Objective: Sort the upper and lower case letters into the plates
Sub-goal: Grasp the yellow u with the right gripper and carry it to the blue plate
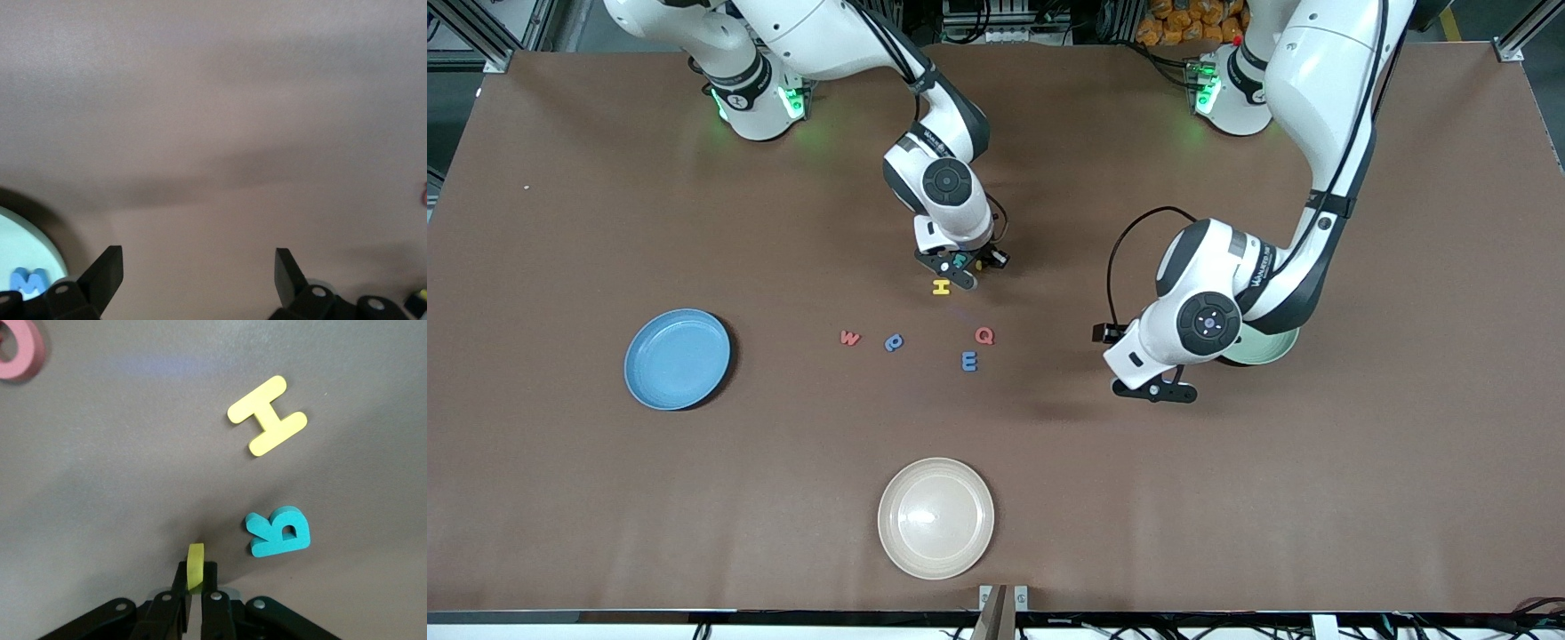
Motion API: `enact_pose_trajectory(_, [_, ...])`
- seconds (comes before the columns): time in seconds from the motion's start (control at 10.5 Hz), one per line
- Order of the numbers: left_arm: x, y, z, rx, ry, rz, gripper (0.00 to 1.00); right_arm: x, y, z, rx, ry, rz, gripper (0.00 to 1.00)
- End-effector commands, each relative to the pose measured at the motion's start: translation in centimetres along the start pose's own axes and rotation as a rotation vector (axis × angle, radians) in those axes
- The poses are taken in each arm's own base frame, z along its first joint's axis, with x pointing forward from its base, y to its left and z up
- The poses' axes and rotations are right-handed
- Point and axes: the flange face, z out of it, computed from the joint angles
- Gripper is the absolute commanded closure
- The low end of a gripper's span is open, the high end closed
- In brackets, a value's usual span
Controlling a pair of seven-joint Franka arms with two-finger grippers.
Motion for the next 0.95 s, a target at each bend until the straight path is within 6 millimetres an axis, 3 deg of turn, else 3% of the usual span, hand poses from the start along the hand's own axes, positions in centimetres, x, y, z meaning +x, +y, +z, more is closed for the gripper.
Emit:
enact_pose_trajectory(0.0, [-0.1,4.7,0.9,-0.036,0.052,-0.049,0.00,3.5,1.8,-6.0,-0.060,0.054,-0.041,1.00])
enact_pose_trajectory(0.19, [0.6,6.6,3.5,-0.075,0.115,-0.048,0.00,10.8,3.7,-9.2,-0.054,0.069,-0.118,1.00])
enact_pose_trajectory(0.38, [-1.1,11.6,7.6,-0.069,0.148,0.002,0.00,18.1,7.0,-10.7,-0.084,0.076,-0.233,1.00])
enact_pose_trajectory(0.48, [-1.5,13.0,9.2,-0.055,0.187,0.032,0.00,22.4,9.5,-11.7,-0.111,0.075,-0.286,1.00])
enact_pose_trajectory(0.86, [-5.5,21.1,8.6,-0.008,0.356,0.223,0.00,35.9,20.9,-14.3,-0.164,0.049,-0.492,1.00])
